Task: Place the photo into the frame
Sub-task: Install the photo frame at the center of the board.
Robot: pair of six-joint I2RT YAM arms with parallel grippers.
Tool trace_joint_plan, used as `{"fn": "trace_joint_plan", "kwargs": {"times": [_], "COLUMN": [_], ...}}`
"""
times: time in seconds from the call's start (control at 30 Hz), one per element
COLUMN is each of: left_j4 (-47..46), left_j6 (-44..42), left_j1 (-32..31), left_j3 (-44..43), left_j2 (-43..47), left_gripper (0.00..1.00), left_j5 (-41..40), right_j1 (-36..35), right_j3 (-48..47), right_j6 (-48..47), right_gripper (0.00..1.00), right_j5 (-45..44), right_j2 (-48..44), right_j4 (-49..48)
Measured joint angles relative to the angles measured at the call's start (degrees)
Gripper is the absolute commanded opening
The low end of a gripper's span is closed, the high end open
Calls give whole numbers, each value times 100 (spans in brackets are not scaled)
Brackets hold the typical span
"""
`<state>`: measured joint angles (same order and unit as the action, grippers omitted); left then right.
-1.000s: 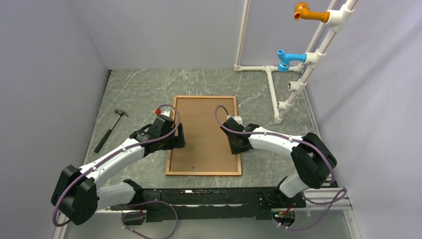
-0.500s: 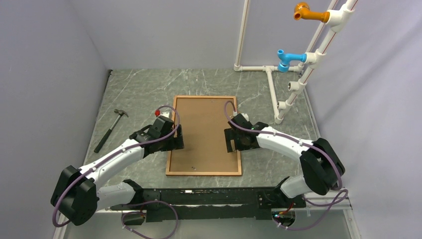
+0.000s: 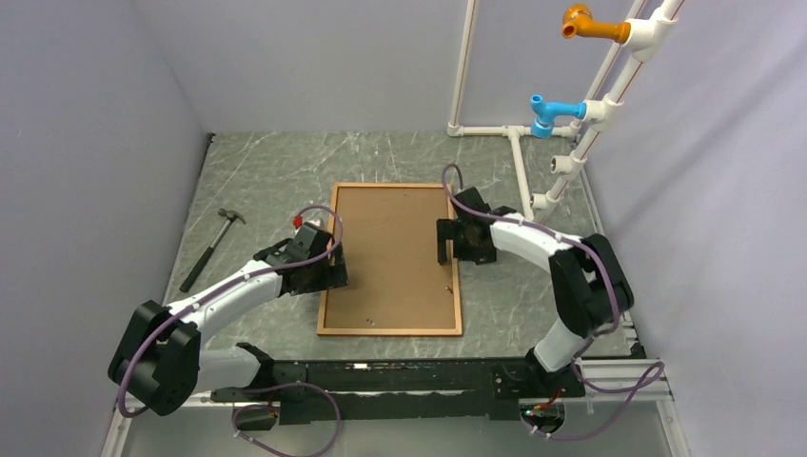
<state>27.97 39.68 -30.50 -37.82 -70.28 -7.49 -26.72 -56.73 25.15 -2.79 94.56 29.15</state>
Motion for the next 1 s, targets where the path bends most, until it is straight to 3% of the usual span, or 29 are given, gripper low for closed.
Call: {"fn": "trace_joint_plan", "kwargs": {"times": [0.3, 0.53, 0.67, 0.87, 1.0], "left_j4": [-245, -337, -341, -350, -354], "left_j6": [-4, -4, -9, -9, -9], "left_j1": [74, 74, 76, 76, 79], "left_j3": [111, 111, 111, 111, 111], "left_j2": [-83, -94, -101, -175, -184], "left_gripper": [93, 93, 93, 93, 93], "left_j5": [313, 361, 361, 367, 376], "right_j1": [385, 568, 575, 573, 553], "right_j3": [-1598, -2540, -2671, -2640, -2594], "right_j6": [-186, -170, -160, -140, -155], "right_gripper": [96, 79, 74, 45, 12], "right_j5": [251, 310, 304, 293, 227], "right_j2": [1329, 2129, 2240, 2240, 2192], "right_j4": [-55, 85, 149, 136, 120]}}
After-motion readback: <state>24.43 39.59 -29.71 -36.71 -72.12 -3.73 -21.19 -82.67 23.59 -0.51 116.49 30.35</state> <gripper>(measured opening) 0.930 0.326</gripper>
